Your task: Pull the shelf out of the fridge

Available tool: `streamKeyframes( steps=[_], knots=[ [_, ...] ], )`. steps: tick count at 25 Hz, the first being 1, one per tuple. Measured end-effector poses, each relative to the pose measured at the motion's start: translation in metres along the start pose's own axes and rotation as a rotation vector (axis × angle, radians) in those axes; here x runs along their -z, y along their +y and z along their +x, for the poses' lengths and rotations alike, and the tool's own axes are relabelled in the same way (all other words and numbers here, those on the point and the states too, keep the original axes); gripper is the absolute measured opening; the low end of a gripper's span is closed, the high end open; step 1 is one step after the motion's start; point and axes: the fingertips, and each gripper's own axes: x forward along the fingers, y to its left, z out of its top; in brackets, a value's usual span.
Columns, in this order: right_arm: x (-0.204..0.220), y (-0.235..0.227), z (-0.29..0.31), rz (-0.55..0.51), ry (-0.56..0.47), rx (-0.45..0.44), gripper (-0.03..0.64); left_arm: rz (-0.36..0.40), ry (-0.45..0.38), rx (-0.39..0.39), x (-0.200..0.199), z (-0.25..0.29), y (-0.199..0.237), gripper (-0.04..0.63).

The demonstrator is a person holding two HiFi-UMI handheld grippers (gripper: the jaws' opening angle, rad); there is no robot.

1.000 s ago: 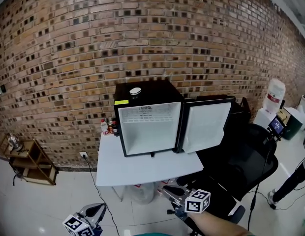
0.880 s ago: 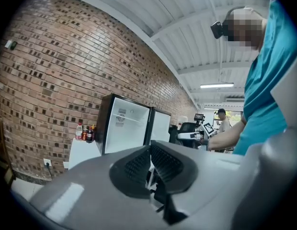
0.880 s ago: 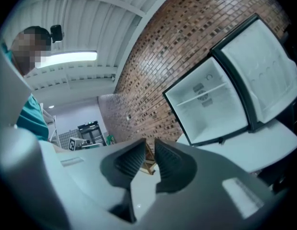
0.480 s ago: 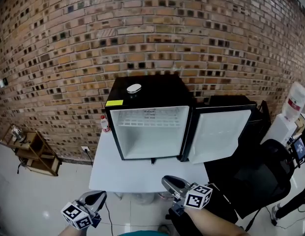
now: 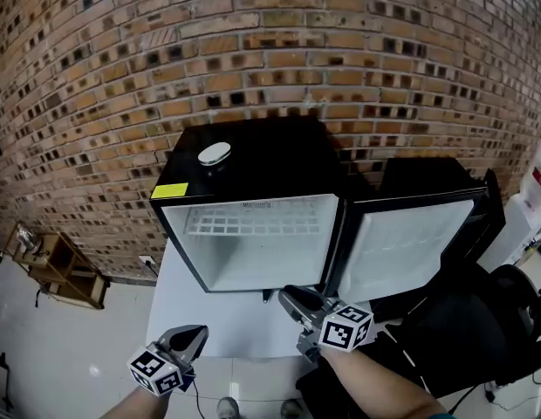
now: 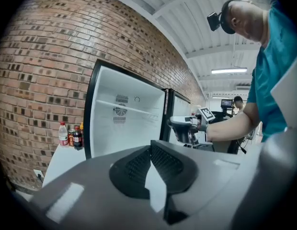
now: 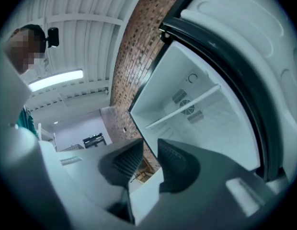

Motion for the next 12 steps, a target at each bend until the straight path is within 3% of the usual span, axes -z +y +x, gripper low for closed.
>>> streamKeyframes(
  steps=[5,12],
  knots=[
    [-0.025,-0.035,0.035,0.106,-0.113,0.018,0.103,-0.013,0.009,0.051,0.024,0.050,0.039,-0.018],
    [-0.051,-0.067,0.074,0.342,-0.274,-0.041,0.200,-0.021,-0.019,0.080,0.048,0.103,0.087,-0.018]
  ],
)
